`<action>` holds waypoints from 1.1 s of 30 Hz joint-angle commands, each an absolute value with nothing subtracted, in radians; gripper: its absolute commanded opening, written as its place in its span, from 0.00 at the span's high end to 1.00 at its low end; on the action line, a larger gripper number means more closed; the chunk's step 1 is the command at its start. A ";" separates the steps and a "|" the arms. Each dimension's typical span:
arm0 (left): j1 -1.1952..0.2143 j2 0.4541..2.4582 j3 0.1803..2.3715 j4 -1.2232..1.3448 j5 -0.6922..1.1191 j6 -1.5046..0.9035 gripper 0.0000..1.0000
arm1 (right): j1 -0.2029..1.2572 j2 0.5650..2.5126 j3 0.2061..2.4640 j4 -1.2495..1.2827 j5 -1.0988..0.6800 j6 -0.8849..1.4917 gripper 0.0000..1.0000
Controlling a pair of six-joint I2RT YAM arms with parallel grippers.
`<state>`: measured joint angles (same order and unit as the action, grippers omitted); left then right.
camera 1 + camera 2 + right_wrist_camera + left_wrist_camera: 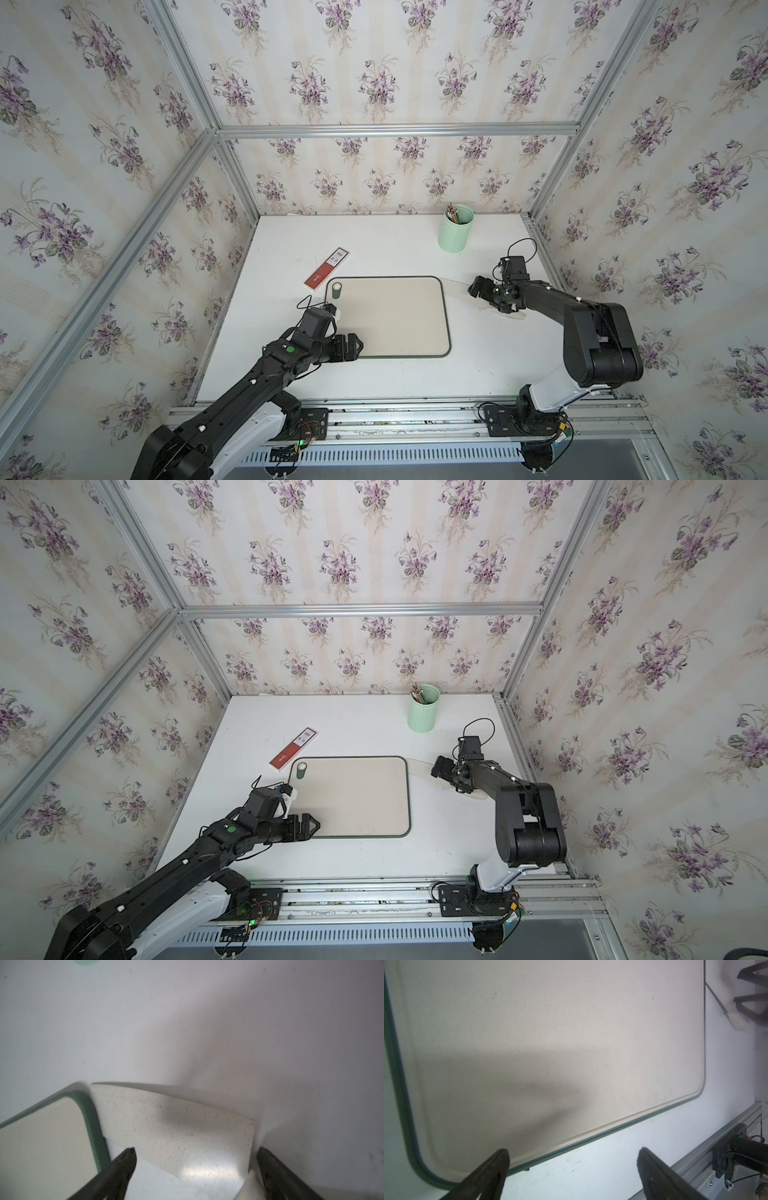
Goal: Align the knife with the edge of the cutting board
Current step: Adjust the knife at the center of the board.
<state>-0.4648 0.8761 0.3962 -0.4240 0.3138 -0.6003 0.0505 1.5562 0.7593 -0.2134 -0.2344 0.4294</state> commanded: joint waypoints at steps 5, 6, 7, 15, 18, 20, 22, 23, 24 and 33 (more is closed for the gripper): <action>-0.465 0.844 0.392 -0.445 0.310 -0.575 0.01 | 0.053 1.431 0.680 -0.407 -0.329 0.470 0.07; -0.465 0.837 0.390 -0.448 0.311 -0.575 0.01 | 0.055 1.434 0.677 -0.425 -0.382 0.468 0.10; -0.465 0.828 0.387 -0.446 0.315 -0.575 0.01 | 0.067 1.433 0.668 -0.428 -0.431 0.480 0.12; -0.468 0.812 0.379 -0.453 0.323 -0.579 0.01 | 0.180 1.416 0.823 -0.649 -0.230 0.441 0.12; -0.470 0.817 0.379 -0.451 0.329 -0.575 0.01 | 0.181 1.422 0.882 -0.719 -0.147 0.442 0.11; -0.471 0.816 0.379 -0.451 0.328 -0.575 0.01 | 0.185 1.443 0.922 -0.758 -0.177 0.421 0.11; -0.472 0.815 0.378 -0.453 0.327 -0.575 0.01 | 0.189 1.456 0.947 -0.811 -0.091 0.421 0.11; -0.471 0.815 0.378 -0.453 0.328 -0.577 0.01 | 0.195 1.455 0.947 -0.825 -0.060 0.422 0.11; -0.472 0.812 0.376 -0.451 0.328 -0.578 0.01 | 0.201 1.448 0.938 -0.835 -0.056 0.419 0.11; -0.475 0.813 0.374 -0.449 0.328 -0.579 0.01 | 0.325 1.462 0.843 -0.827 -0.073 0.459 0.11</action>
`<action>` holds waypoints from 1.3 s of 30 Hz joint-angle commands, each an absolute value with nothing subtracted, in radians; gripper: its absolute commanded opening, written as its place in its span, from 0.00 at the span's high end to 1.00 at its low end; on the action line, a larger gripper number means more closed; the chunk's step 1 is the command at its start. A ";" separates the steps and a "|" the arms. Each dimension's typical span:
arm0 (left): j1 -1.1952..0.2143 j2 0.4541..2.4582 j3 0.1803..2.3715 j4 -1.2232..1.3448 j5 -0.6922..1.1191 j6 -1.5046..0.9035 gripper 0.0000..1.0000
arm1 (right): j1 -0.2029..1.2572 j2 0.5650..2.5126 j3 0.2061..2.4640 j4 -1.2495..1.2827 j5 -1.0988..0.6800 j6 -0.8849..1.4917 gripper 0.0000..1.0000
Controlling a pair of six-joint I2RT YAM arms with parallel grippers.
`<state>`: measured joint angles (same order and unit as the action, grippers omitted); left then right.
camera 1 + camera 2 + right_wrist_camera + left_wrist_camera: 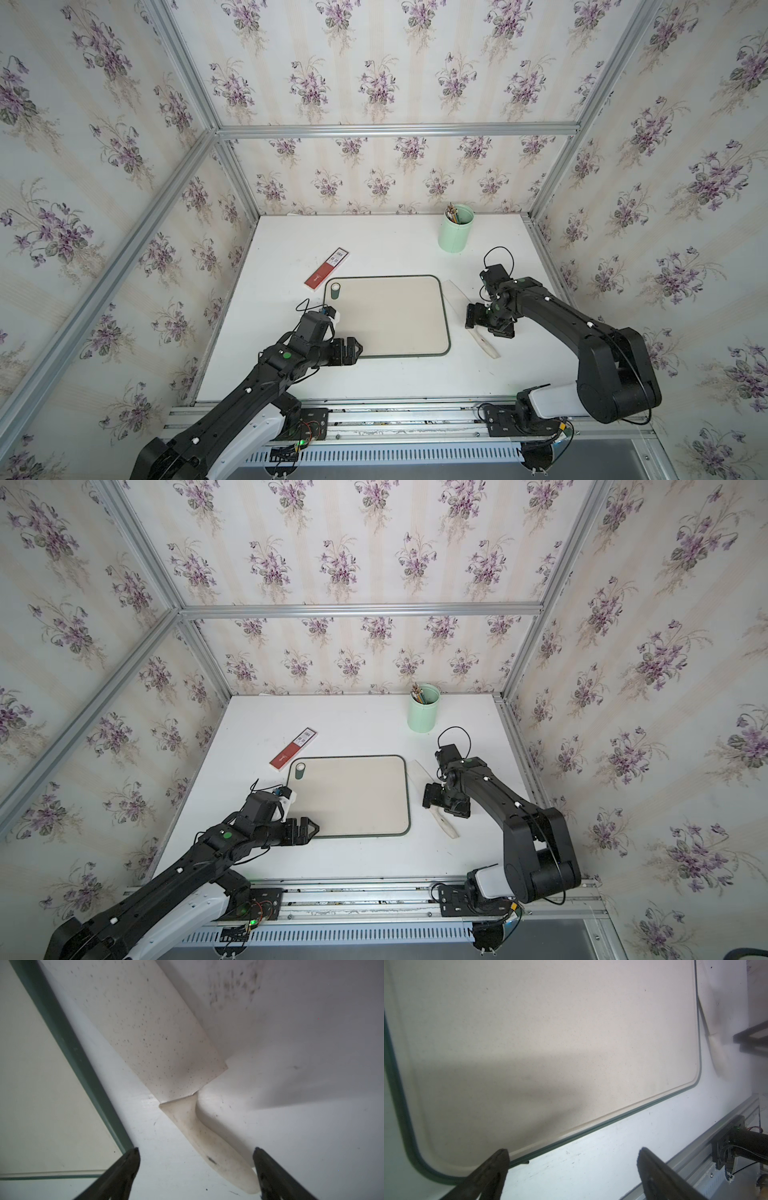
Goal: Align the knife with the edge of the cutting board
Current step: Adjust the knife at the center of the board, then pick up the knife at the center of the board.
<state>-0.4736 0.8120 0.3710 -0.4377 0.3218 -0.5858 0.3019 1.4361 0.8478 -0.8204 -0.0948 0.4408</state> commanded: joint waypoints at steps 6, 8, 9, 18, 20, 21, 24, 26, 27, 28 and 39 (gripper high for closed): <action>-0.475 0.808 0.371 -0.450 0.326 -0.581 0.01 | 0.356 1.540 0.822 -0.782 -0.068 0.458 0.21; -0.475 0.807 0.370 -0.449 0.325 -0.581 0.01 | 0.357 1.547 0.832 -0.776 -0.076 0.455 0.27; -0.473 0.808 0.368 -0.448 0.327 -0.582 0.01 | 0.358 1.551 0.836 -0.774 -0.080 0.454 0.32; -0.474 0.815 0.370 -0.445 0.322 -0.582 0.01 | 0.363 1.615 0.846 -0.706 -0.080 0.460 0.69; -0.474 0.815 0.367 -0.445 0.322 -0.583 0.01 | 0.363 1.622 0.832 -0.683 -0.096 0.464 0.74; -0.475 0.815 0.368 -0.445 0.322 -0.583 0.01 | 0.364 1.623 0.828 -0.676 -0.097 0.467 0.75; -0.474 0.815 0.366 -0.443 0.322 -0.585 0.01 | 0.364 1.619 0.820 -0.659 -0.085 0.475 0.77; -0.474 0.817 0.366 -0.442 0.320 -0.585 0.01 | 0.364 1.608 0.814 -0.647 -0.078 0.487 0.77; -0.474 0.818 0.367 -0.442 0.321 -0.585 0.01 | 0.364 1.604 0.809 -0.640 -0.078 0.490 0.77; -0.474 0.819 0.366 -0.442 0.320 -0.585 0.01 | 0.364 1.600 0.805 -0.633 -0.076 0.495 0.77; -0.475 0.826 0.366 -0.440 0.319 -0.586 0.01 | 0.364 1.612 0.790 -0.621 -0.052 0.492 0.71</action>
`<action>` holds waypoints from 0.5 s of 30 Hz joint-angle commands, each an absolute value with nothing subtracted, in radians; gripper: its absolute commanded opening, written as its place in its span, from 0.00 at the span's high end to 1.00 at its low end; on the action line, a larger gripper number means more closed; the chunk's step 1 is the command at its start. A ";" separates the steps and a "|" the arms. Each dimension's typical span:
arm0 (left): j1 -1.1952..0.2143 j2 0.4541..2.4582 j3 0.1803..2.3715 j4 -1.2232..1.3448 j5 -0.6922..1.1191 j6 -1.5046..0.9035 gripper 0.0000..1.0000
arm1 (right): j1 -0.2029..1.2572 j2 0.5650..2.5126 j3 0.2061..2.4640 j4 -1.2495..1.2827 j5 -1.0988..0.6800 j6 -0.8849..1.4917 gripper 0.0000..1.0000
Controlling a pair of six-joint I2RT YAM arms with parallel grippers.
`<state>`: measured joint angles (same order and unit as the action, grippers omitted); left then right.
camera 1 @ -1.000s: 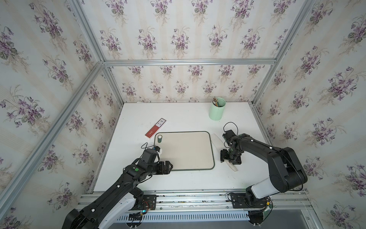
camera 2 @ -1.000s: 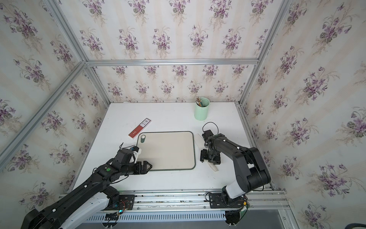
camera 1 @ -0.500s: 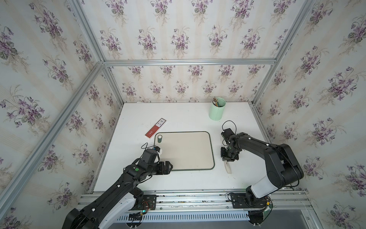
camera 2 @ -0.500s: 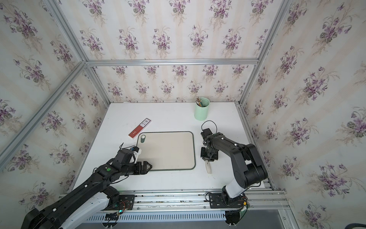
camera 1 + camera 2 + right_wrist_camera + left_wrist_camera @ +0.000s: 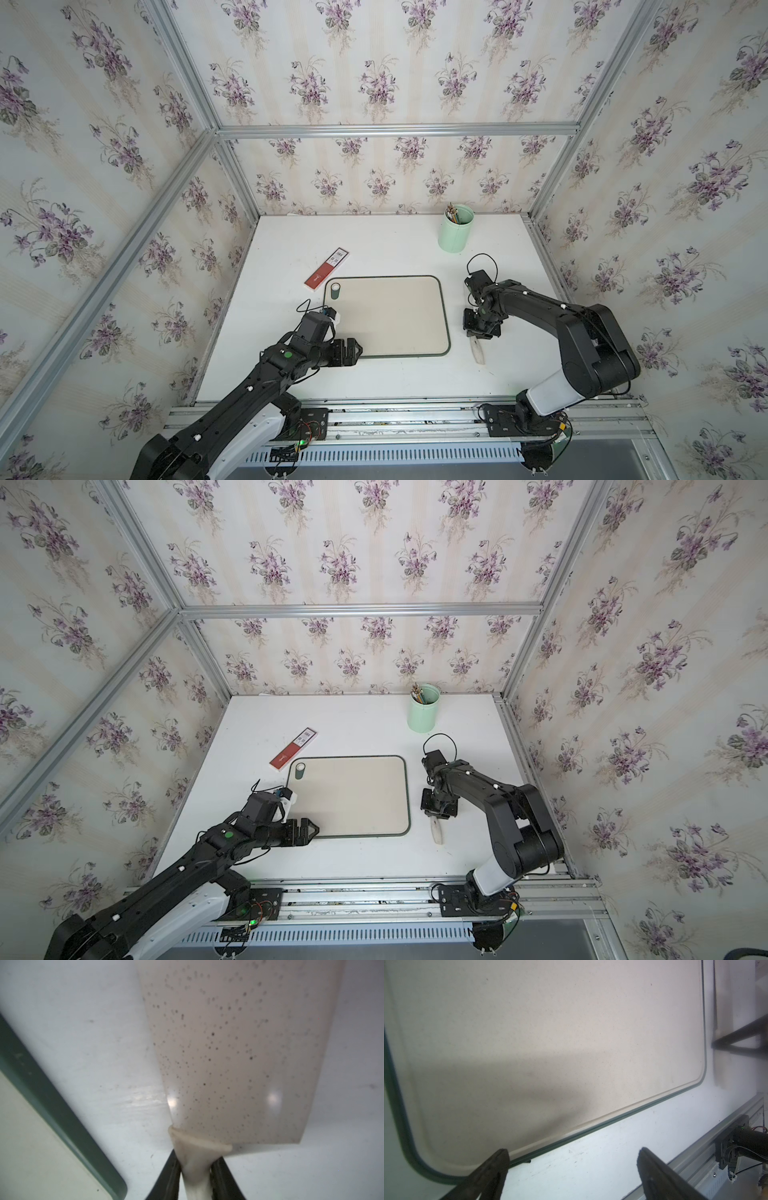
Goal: Align the knife with the edge of the cutting board
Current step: Pick up the knife at the center of the board.
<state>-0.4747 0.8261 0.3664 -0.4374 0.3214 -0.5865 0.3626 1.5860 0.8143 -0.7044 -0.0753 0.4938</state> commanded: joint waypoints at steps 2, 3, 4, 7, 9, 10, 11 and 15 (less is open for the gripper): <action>-0.473 0.824 0.366 -0.440 0.319 -0.586 0.01 | 0.364 1.615 0.787 -0.619 -0.056 0.493 0.69; -0.474 0.825 0.366 -0.440 0.318 -0.586 0.01 | 0.363 1.615 0.787 -0.617 -0.057 0.494 0.69; -0.474 0.825 0.366 -0.440 0.317 -0.586 0.01 | 0.364 1.616 0.785 -0.615 -0.060 0.494 0.69; -0.474 0.824 0.366 -0.439 0.317 -0.586 0.01 | 0.365 1.601 0.784 -0.614 -0.065 0.495 0.74; -0.474 0.824 0.366 -0.440 0.316 -0.586 0.01 | 0.365 1.586 0.784 -0.614 -0.065 0.495 0.77; -0.474 0.824 0.366 -0.440 0.316 -0.586 0.01 | 0.364 1.576 0.784 -0.615 -0.066 0.496 0.78; -0.474 0.822 0.367 -0.440 0.316 -0.586 0.01 | 0.364 1.568 0.782 -0.614 -0.067 0.496 0.79; -0.475 0.819 0.365 -0.440 0.314 -0.586 0.01 | 0.365 1.539 0.777 -0.609 -0.083 0.499 0.82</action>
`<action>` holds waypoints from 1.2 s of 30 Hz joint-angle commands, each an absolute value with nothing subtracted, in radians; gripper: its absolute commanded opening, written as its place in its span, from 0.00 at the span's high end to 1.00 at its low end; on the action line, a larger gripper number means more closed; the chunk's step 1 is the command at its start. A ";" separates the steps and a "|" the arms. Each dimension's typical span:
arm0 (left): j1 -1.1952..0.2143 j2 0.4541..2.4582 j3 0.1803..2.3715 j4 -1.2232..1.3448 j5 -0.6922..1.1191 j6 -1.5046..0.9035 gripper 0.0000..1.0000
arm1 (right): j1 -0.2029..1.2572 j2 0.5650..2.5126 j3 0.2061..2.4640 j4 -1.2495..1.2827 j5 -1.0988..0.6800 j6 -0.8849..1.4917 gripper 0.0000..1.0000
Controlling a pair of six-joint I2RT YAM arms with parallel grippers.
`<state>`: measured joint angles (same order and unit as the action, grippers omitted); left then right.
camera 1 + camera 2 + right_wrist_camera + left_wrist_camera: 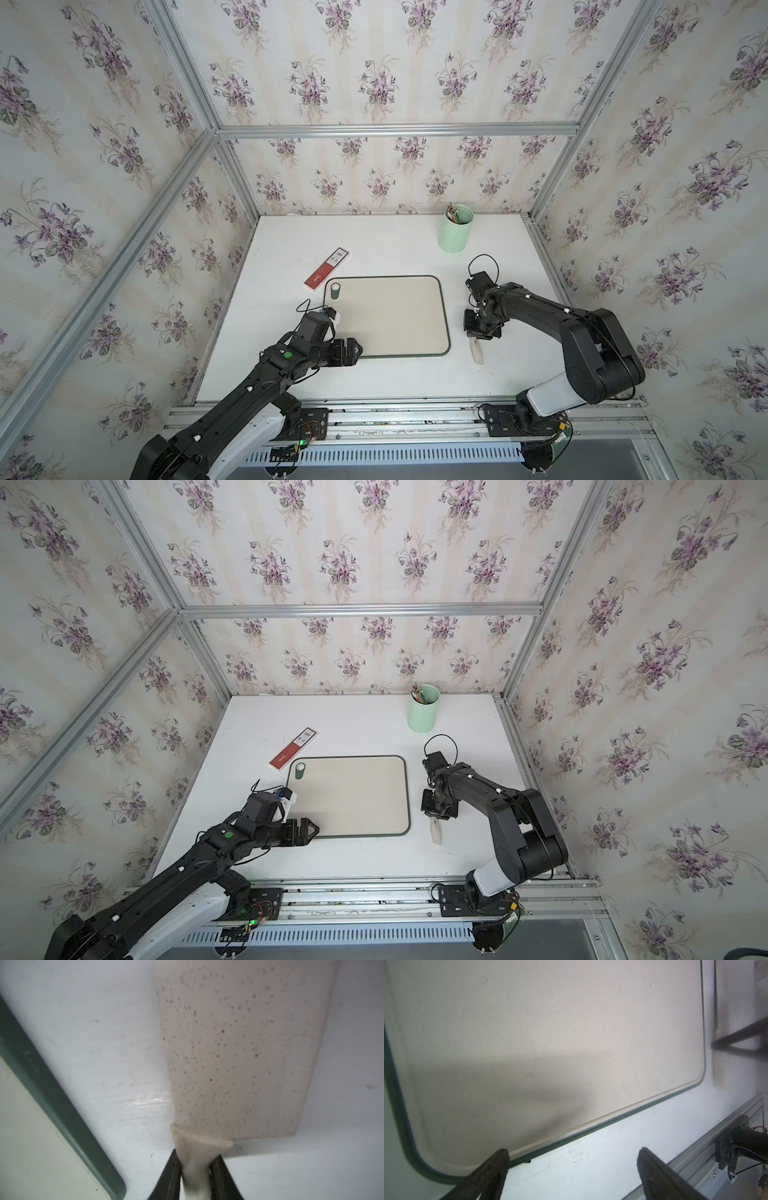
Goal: Align the knife with the edge of the cutting board
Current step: Pick up the knife at the center of the board, then move the work surface to the center of the board.
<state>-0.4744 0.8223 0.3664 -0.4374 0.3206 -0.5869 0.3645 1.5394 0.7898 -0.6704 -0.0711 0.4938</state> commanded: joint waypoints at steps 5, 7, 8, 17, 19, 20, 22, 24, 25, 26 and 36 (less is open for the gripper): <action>-0.474 0.812 0.362 -0.440 0.313 -0.588 0.01 | 0.364 1.471 0.763 -0.610 -0.124 0.514 0.85; -0.475 0.810 0.362 -0.442 0.313 -0.588 0.01 | 0.365 1.424 0.756 -0.611 -0.144 0.522 0.86; -0.474 0.807 0.362 -0.443 0.312 -0.588 0.01 | 0.365 1.400 0.752 -0.612 -0.152 0.525 0.86; -0.474 0.782 0.359 -0.446 0.303 -0.590 0.01 | 0.430 1.204 0.687 -0.633 -0.238 0.596 0.89; -0.475 0.784 0.358 -0.445 0.301 -0.591 0.01 | 0.480 1.173 0.679 -0.633 -0.228 0.630 0.90; -0.474 0.785 0.359 -0.445 0.299 -0.591 0.01 | 0.506 1.163 0.677 -0.634 -0.218 0.648 0.90; -0.474 0.787 0.359 -0.444 0.297 -0.592 0.01 | 0.575 1.154 0.668 -0.631 -0.198 0.684 0.90; -0.474 0.788 0.360 -0.445 0.296 -0.590 0.01 | 0.653 1.155 0.662 -0.628 -0.154 0.732 0.91; -0.474 0.788 0.360 -0.443 0.295 -0.589 0.01 | 0.683 1.157 0.659 -0.626 -0.136 0.753 0.92; -0.473 0.787 0.361 -0.444 0.291 -0.589 0.01 | 0.716 1.154 0.653 -0.616 -0.114 0.783 0.92; -0.475 0.811 0.386 -0.462 0.278 -0.583 0.01 | 0.920 1.187 0.624 -0.558 0.006 0.931 0.91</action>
<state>-0.4744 0.8009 0.3779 -0.4507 0.2913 -0.5873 0.8986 1.1744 0.6281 -0.5980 -0.0570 0.8696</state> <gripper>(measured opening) 0.993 0.252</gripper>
